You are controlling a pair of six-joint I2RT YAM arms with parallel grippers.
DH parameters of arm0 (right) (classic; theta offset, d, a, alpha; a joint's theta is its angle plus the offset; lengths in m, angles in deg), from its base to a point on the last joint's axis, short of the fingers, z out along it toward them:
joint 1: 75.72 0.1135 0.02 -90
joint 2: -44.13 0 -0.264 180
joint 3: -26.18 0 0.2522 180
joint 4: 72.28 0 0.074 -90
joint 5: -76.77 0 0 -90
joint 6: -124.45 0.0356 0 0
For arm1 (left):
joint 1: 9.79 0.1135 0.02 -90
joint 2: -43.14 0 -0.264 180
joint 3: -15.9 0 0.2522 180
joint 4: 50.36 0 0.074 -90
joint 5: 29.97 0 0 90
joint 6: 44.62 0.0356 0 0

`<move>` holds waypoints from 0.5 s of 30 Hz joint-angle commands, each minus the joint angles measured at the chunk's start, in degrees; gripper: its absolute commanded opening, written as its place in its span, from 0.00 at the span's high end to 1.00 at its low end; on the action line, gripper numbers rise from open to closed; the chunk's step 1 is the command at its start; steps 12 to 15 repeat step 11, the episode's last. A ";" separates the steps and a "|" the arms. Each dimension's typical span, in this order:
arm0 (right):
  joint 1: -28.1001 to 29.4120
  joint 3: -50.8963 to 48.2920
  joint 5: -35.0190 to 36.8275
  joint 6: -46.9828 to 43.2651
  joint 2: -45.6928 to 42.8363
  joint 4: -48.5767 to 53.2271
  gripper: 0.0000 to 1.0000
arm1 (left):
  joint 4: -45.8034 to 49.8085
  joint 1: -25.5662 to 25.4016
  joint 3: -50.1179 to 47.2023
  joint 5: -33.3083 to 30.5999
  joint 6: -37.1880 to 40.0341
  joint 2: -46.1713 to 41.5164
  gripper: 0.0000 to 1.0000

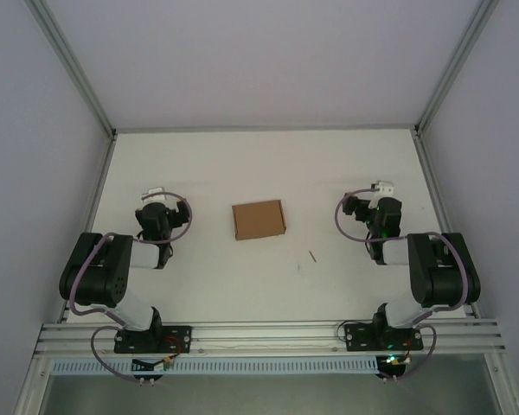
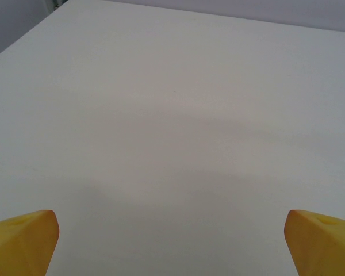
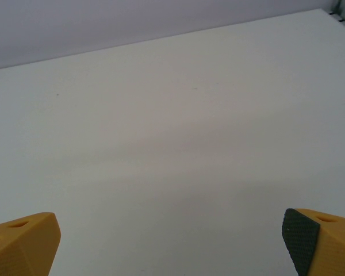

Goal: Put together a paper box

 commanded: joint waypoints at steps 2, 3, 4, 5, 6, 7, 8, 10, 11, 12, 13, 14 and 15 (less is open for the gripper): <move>0.23 0.57 -2.97 1.09 0.04 -0.21 0.00 | -1.92 -0.29 0.21 1.00 0.18 0.43 0.00; 0.18 0.68 -3.02 1.07 0.06 -0.18 0.00 | -1.73 -0.30 0.25 1.04 0.22 0.45 0.00; 0.20 0.73 -3.11 1.05 0.25 -0.20 0.00 | -1.66 -0.30 0.20 1.03 0.11 0.32 0.00; 0.19 0.65 -3.03 1.06 0.03 -0.02 0.00 | -1.74 -0.27 0.20 1.03 0.15 0.40 0.00; 0.25 0.65 -3.14 1.00 0.18 -0.30 0.00 | -1.76 -0.30 0.20 1.08 0.14 0.40 0.00; 0.24 0.69 -3.11 1.03 0.11 -0.13 0.00 | -1.74 -0.26 0.20 1.05 0.11 0.40 0.00; 0.18 0.70 -3.11 1.11 0.14 -0.08 0.00 | -1.75 -0.30 0.20 1.08 0.15 0.40 0.00; 0.21 0.63 -3.11 1.06 0.12 -0.10 0.00 | -1.75 -0.30 0.21 1.01 0.17 0.40 0.00; 0.22 0.90 -3.11 1.10 0.12 -0.19 0.00 | -1.75 -0.25 0.19 1.06 0.15 0.40 0.00; 0.22 0.90 -3.11 1.10 0.12 -0.19 0.00 | -1.75 -0.25 0.19 1.06 0.15 0.40 0.00; 0.22 0.90 -3.11 1.10 0.12 -0.19 0.00 | -1.75 -0.25 0.19 1.06 0.15 0.40 0.00; 0.22 0.90 -3.11 1.10 0.12 -0.19 0.00 | -1.75 -0.25 0.19 1.06 0.15 0.40 0.00; 0.22 0.90 -3.11 1.10 0.12 -0.19 0.00 | -1.75 -0.25 0.19 1.06 0.15 0.40 0.00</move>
